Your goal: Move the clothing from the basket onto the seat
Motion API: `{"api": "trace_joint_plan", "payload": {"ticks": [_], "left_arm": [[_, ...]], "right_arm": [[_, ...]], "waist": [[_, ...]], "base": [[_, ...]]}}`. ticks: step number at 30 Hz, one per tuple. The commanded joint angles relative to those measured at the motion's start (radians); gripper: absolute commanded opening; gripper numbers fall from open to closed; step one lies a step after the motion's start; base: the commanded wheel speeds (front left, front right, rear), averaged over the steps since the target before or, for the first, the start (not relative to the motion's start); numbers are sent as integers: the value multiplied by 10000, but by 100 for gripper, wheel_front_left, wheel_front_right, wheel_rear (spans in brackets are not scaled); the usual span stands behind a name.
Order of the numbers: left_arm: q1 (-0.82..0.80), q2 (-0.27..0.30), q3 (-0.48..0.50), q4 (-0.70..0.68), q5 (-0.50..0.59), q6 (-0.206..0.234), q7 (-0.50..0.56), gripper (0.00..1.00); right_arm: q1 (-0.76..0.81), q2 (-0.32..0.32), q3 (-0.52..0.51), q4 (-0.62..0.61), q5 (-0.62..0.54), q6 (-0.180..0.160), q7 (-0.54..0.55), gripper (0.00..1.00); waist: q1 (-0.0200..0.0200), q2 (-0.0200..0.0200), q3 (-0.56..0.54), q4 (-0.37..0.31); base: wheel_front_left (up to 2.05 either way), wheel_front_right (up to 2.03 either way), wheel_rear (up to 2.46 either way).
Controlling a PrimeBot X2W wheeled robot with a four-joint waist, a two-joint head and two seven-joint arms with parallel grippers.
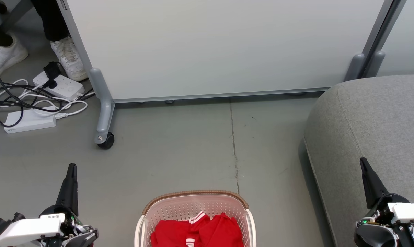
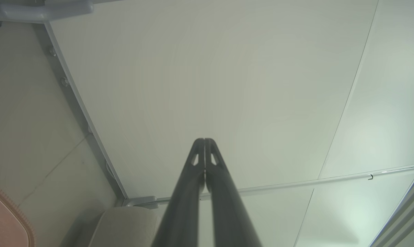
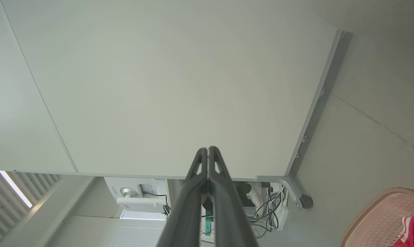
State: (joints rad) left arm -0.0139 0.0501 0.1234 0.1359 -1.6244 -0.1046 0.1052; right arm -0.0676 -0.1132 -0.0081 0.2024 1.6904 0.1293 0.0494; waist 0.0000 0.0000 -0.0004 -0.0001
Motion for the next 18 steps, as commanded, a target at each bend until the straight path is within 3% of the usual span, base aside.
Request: {"api": "trace_joint_plan", "payload": {"ticks": [1,15,16,18], "left_arm": [[-194,23,49,-40,48,-26,34,0],[-193,23,49,-40,33,-26,35,0],[-2,-2,0,2,24,-1,-8,100],[42,-19,-15,69,26,1,-17,100]], "right_arm": [[-37,-54,-20,-48,-1,25,17,0],[-37,-53,-21,-48,-2,25,18,0],[-1,-2,0,-3,-6,2,-7,100],[26,27,7,68,-12,0,-11,100]], "waist": [[0,0,0,0],[0,0,0,0],[0,0,0,0],[0,0,1,-1]], "base": [[0,0,0],[0,0,0],[0,0,0],[0,0,0]]}}
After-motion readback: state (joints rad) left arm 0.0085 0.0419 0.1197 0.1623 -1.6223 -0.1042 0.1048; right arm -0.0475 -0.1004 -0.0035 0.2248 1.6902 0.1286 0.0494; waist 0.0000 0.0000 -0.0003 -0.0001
